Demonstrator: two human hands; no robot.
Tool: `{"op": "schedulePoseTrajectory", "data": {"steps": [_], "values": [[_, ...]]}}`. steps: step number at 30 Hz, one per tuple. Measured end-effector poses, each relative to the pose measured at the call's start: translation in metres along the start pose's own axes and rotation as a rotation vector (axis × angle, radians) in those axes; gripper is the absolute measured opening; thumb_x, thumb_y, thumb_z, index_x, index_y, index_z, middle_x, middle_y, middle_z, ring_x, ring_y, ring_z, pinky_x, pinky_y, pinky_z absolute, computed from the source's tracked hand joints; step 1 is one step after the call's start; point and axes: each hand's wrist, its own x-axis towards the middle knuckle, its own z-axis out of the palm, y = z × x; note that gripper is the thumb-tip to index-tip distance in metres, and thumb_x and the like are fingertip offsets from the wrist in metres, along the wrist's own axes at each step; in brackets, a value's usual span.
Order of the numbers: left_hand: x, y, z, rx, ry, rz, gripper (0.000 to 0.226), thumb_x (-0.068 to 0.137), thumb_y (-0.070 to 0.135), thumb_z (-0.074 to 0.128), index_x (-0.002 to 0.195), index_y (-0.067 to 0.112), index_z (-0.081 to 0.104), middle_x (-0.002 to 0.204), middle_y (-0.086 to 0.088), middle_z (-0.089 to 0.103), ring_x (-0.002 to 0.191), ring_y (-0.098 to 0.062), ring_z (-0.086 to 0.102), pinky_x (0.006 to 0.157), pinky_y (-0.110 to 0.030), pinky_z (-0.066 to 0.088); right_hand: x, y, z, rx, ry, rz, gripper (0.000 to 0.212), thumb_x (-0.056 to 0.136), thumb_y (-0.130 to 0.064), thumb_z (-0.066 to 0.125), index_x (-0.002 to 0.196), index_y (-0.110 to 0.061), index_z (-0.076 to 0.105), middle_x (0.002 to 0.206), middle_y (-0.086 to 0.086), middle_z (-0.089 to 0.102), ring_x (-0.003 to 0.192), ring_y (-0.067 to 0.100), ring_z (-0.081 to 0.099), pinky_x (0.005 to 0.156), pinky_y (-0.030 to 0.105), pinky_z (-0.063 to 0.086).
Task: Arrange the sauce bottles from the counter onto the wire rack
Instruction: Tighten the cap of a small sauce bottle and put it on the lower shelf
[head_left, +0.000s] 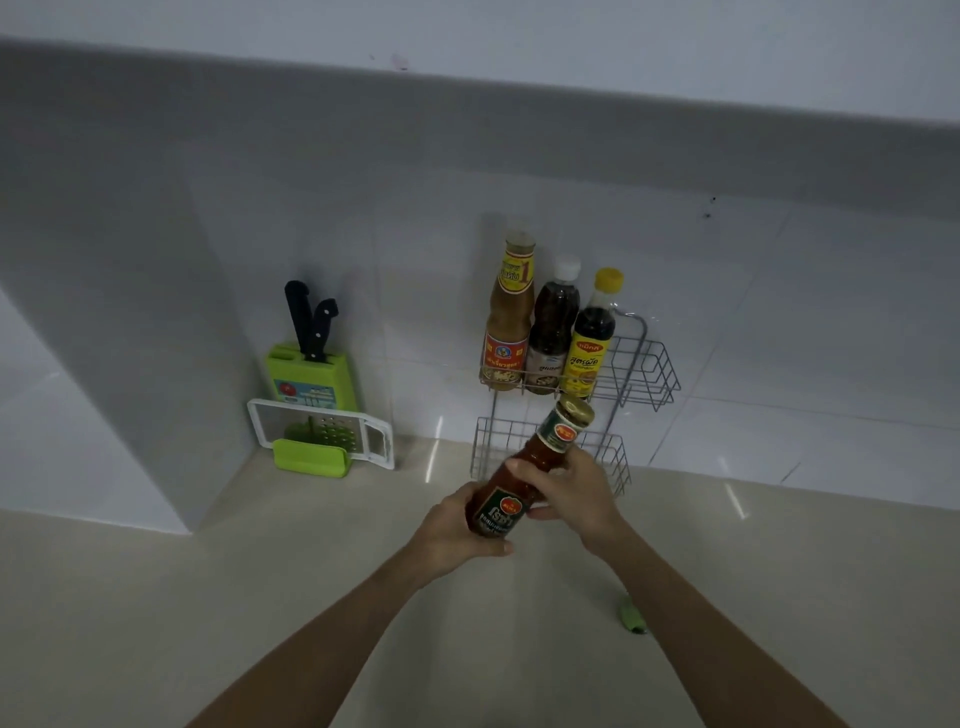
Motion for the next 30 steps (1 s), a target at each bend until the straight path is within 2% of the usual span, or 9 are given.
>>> {"op": "schedulePoseTrajectory", "data": {"steps": [2,4,6,9,12,14,18,25,30], "values": [[0.02,-0.003,-0.013,0.058,-0.006,-0.03,0.094,0.068,0.011,0.077,0.148,0.022,0.029,0.147,-0.002,0.045,0.134,-0.019,0.043,0.107,-0.032,0.041,0.015,0.01,0.004,0.034,0.133,-0.061,0.031,0.075,-0.02,0.082,0.098,-0.017,0.062,0.099,0.002,0.068,0.089,0.022,0.07,0.064,0.033,0.062],[0.035,-0.005,-0.023,0.051,0.034,-0.078,0.092,0.075,0.003,0.066,0.152,0.021,0.02,0.157,-0.002,0.028,0.142,-0.021,0.029,0.107,-0.027,0.034,0.029,0.019,0.009,-0.041,0.254,-0.139,0.033,0.074,-0.018,0.083,0.101,-0.011,0.066,0.094,0.001,0.071,0.087,0.015,0.07,0.068,0.023,0.059],[0.05,-0.007,-0.029,0.011,0.056,-0.112,0.09,0.077,-0.001,0.06,0.153,0.021,0.018,0.159,-0.001,0.022,0.144,-0.02,0.026,0.101,-0.024,0.033,0.04,0.024,0.015,-0.094,0.306,-0.196,0.035,0.072,-0.015,0.084,0.103,-0.005,0.069,0.09,0.0,0.071,0.078,-0.004,0.066,0.066,0.008,0.051],[0.067,-0.006,-0.028,0.0,0.017,-0.16,0.091,0.076,-0.002,0.057,0.153,0.022,0.015,0.16,-0.002,0.02,0.144,-0.022,0.025,0.1,-0.026,0.034,0.053,0.035,0.024,-0.08,0.276,-0.248,0.036,0.069,-0.01,0.085,0.101,-0.009,0.068,0.086,-0.011,0.069,0.078,-0.016,0.062,0.065,0.002,0.046],[0.082,-0.01,-0.024,-0.018,-0.017,-0.203,0.094,0.074,0.0,0.057,0.153,0.024,0.013,0.16,-0.003,0.02,0.144,-0.024,0.026,0.1,-0.029,0.037,0.07,0.049,0.033,-0.123,0.259,-0.236,0.047,0.069,-0.02,0.086,0.11,-0.014,0.064,0.099,-0.007,0.07,0.093,-0.008,0.063,0.076,0.008,0.05],[0.09,-0.01,-0.023,-0.041,-0.031,-0.222,0.095,0.073,0.0,0.057,0.154,0.023,0.012,0.16,-0.004,0.019,0.144,-0.025,0.025,0.098,-0.029,0.036,0.083,0.054,0.038,-0.164,0.241,-0.214,0.053,0.07,-0.028,0.086,0.116,-0.018,0.062,0.106,-0.004,0.069,0.101,0.003,0.064,0.084,0.021,0.054],[0.101,-0.01,-0.024,-0.068,-0.062,-0.245,0.095,0.074,-0.001,0.056,0.154,0.02,0.009,0.161,-0.006,0.017,0.145,-0.026,0.022,0.099,-0.029,0.035,0.103,0.057,0.044,-0.234,0.218,-0.194,0.047,0.071,-0.034,0.083,0.11,-0.018,0.063,0.101,-0.003,0.07,0.097,0.01,0.065,0.083,0.032,0.057],[0.107,-0.01,-0.028,-0.1,-0.102,-0.241,0.096,0.071,-0.002,0.056,0.153,0.023,0.014,0.16,-0.004,0.019,0.146,-0.023,0.019,0.104,-0.031,0.033,0.119,0.055,0.049,-0.336,0.163,-0.172,0.036,0.075,-0.022,0.081,0.105,-0.01,0.063,0.092,-0.004,0.065,0.086,0.009,0.06,0.067,0.001,0.041],[0.107,-0.009,-0.027,-0.096,-0.118,-0.213,0.097,0.068,-0.004,0.056,0.151,0.029,0.018,0.157,-0.003,0.026,0.145,-0.022,0.022,0.104,-0.032,0.035,0.128,0.055,0.051,-0.406,0.121,-0.135,0.038,0.076,-0.021,0.081,0.107,-0.008,0.063,0.093,-0.002,0.063,0.077,0.005,0.055,0.059,-0.004,0.037]]}}
